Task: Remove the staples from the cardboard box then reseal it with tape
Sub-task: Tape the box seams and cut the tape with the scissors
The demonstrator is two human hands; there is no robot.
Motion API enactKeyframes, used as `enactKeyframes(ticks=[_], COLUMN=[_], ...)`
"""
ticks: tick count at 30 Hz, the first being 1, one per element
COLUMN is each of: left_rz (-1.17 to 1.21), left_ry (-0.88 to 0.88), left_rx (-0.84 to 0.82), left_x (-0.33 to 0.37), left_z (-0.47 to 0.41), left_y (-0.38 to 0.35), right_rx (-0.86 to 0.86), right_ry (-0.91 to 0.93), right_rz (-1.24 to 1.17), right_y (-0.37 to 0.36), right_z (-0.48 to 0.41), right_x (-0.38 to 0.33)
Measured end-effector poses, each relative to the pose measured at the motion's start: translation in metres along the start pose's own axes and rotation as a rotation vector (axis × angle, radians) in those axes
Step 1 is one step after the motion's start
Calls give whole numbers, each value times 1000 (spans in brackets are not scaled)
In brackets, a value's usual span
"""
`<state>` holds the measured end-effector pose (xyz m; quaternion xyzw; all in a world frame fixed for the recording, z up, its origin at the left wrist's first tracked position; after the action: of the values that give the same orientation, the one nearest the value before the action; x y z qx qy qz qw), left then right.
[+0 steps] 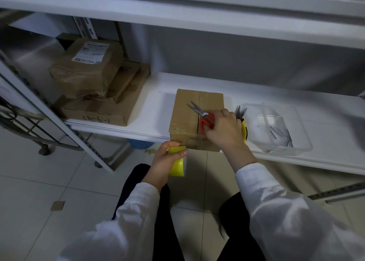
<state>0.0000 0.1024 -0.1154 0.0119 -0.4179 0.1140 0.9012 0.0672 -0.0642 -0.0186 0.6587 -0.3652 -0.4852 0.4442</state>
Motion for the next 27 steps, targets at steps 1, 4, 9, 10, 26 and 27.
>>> enactKeyframes(ticks=[1, 4, 9, 10, 26, 27], left_rz=[-1, -22, -55, -58, 60, 52], left_ry=[1, 8, 18, 16, 75, 69], left_rx=[-2, -17, -21, -25, -31, -32], left_x=[0, 0, 3, 3, 12, 10], left_z=[1, 4, 8, 8, 22, 22], left_y=[0, 1, 1, 0, -8, -6], right_rx=[-54, -106, -145, -175, -87, -63], right_ry=[-10, -98, -176, -167, 65, 85], right_rz=[40, 30, -105, -71, -242, -210], right_y=[-1, 0, 4, 5, -26, -30], right_z=[-1, -6, -8, -8, -4, -6], right_x=[-3, -5, -4, -4, -50, -52])
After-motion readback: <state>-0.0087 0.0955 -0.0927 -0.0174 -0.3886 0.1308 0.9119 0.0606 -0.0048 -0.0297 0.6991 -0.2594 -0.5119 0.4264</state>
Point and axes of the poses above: each hand's wrist, its own z-axis away from the middle knuckle, its own y-axis out of the back of the hand, x = y × z, the point moved 7 cm from there along -z, towards the middle knuckle, and after that the axes turned 15 degrees about y, right-handed, at the moved point
